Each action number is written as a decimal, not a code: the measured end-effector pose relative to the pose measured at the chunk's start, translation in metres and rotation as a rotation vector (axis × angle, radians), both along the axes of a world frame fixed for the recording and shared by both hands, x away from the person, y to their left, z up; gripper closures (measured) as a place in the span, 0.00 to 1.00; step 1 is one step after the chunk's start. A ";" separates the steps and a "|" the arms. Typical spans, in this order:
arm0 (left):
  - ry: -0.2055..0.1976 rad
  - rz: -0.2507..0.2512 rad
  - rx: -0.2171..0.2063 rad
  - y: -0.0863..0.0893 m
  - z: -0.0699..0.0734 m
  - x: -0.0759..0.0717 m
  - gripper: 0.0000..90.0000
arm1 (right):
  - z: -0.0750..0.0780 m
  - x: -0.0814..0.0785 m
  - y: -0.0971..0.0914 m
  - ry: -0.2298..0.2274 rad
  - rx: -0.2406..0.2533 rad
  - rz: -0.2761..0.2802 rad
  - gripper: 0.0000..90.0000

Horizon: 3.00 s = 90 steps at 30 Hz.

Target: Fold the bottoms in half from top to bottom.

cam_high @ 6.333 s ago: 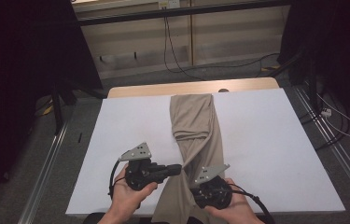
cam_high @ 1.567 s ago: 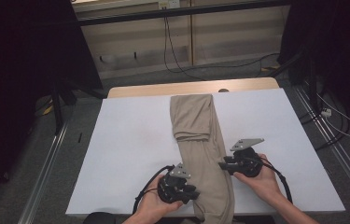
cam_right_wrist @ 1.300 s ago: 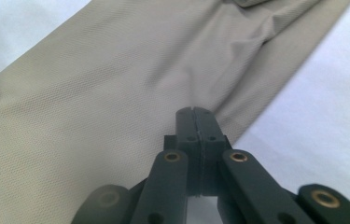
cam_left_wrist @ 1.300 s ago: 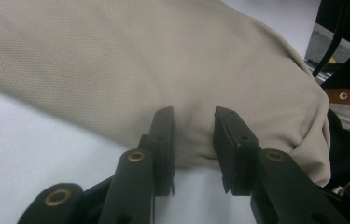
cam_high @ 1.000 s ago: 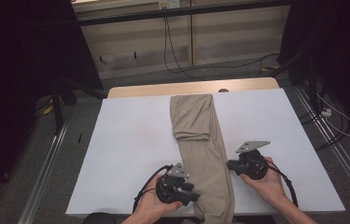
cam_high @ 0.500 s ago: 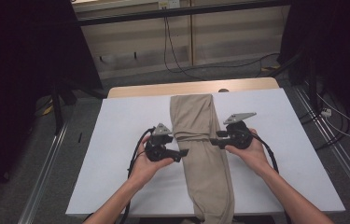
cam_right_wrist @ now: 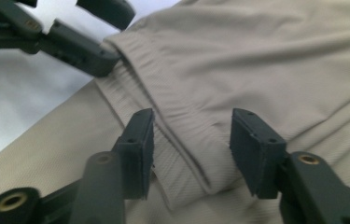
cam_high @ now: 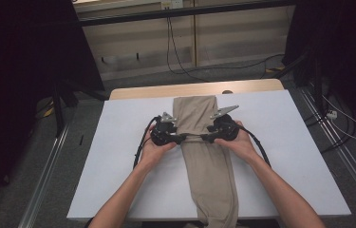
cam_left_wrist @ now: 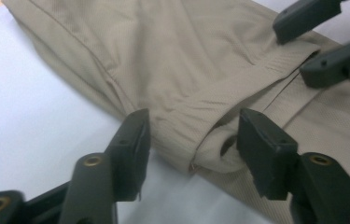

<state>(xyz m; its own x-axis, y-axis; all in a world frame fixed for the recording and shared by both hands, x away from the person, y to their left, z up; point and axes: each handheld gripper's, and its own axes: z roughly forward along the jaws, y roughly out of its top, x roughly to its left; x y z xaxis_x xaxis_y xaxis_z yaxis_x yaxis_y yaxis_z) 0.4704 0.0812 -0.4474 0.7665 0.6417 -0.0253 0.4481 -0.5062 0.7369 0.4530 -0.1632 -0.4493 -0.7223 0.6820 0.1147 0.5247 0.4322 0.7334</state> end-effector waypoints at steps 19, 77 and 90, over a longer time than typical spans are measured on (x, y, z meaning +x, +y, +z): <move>0.112 0.032 -0.160 0.006 0.006 0.017 0.84 | 0.005 -0.006 -0.006 -0.039 -0.021 0.016 0.86; 0.151 -0.228 -0.208 0.001 0.058 -0.117 0.97 | 0.051 -0.127 -0.044 0.019 0.153 0.108 0.94; 0.190 -0.317 -0.156 -0.003 0.052 -0.177 0.96 | 0.050 -0.188 -0.046 0.046 0.125 0.178 0.94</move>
